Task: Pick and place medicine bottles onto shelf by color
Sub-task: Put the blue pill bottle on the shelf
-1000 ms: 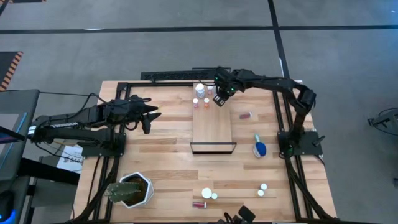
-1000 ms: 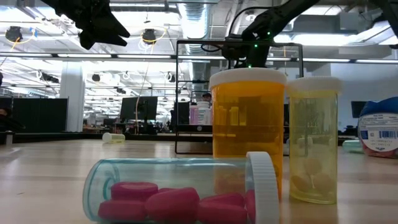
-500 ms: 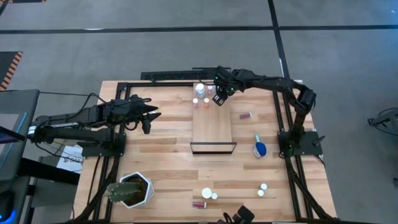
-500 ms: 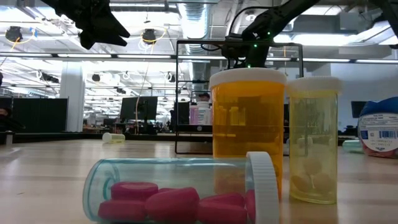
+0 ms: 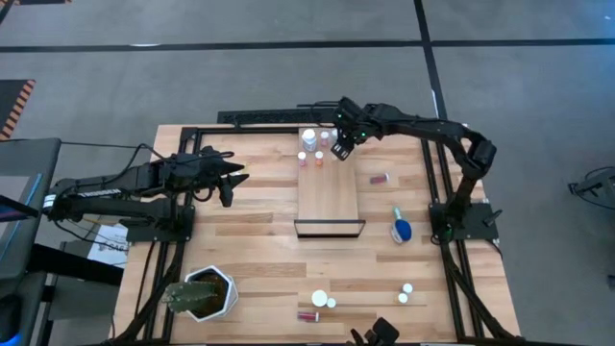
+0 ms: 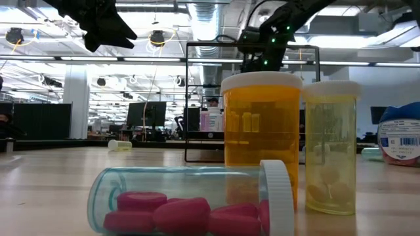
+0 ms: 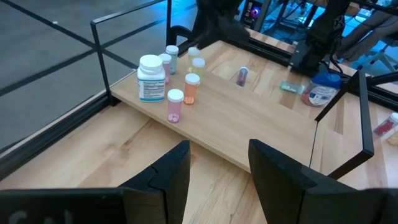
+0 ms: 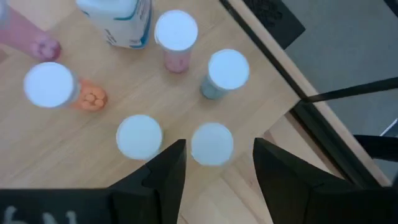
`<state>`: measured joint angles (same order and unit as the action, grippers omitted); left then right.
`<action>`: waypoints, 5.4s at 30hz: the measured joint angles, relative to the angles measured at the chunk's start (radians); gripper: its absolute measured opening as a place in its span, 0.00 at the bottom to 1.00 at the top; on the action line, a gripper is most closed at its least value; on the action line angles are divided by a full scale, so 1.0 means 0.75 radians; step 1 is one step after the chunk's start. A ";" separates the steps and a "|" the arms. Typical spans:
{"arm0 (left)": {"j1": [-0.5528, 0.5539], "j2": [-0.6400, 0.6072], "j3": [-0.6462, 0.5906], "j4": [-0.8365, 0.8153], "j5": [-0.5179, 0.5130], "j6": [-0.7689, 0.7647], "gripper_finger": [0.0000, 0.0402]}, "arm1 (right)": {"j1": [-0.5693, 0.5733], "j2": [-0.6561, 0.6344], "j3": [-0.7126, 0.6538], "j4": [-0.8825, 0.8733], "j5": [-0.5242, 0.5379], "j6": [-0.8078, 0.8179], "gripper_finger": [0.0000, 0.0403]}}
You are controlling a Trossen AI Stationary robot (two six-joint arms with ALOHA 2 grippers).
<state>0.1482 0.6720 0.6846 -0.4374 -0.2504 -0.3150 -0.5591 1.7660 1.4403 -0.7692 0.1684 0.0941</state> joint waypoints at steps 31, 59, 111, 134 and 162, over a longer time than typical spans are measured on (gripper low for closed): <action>-0.001 0.006 -0.001 -0.062 0.035 -0.014 0.37 | 0.984 -0.588 -0.314 -1.018 -0.066 1.299 0.52; -0.001 0.012 -0.001 -0.057 0.044 -0.081 0.37 | 1.214 -0.590 -0.624 -0.747 -0.086 1.525 0.53; -0.001 0.012 -0.001 -0.057 0.035 -0.159 0.37 | 1.014 -0.542 -0.918 -0.396 -0.263 1.200 0.74; 0.000 0.012 -0.001 -0.057 -0.001 -0.154 0.37 | 0.961 -0.539 -0.867 -0.344 -0.307 1.079 0.44; 0.000 0.012 -0.001 -0.137 0.000 -0.149 0.37 | 0.294 -0.140 -0.028 -0.584 -0.104 0.274 0.55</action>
<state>0.1481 0.6807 0.6842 -0.5404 -0.2504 -0.4271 -0.3388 1.6608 1.4193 -1.2070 0.0906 0.2994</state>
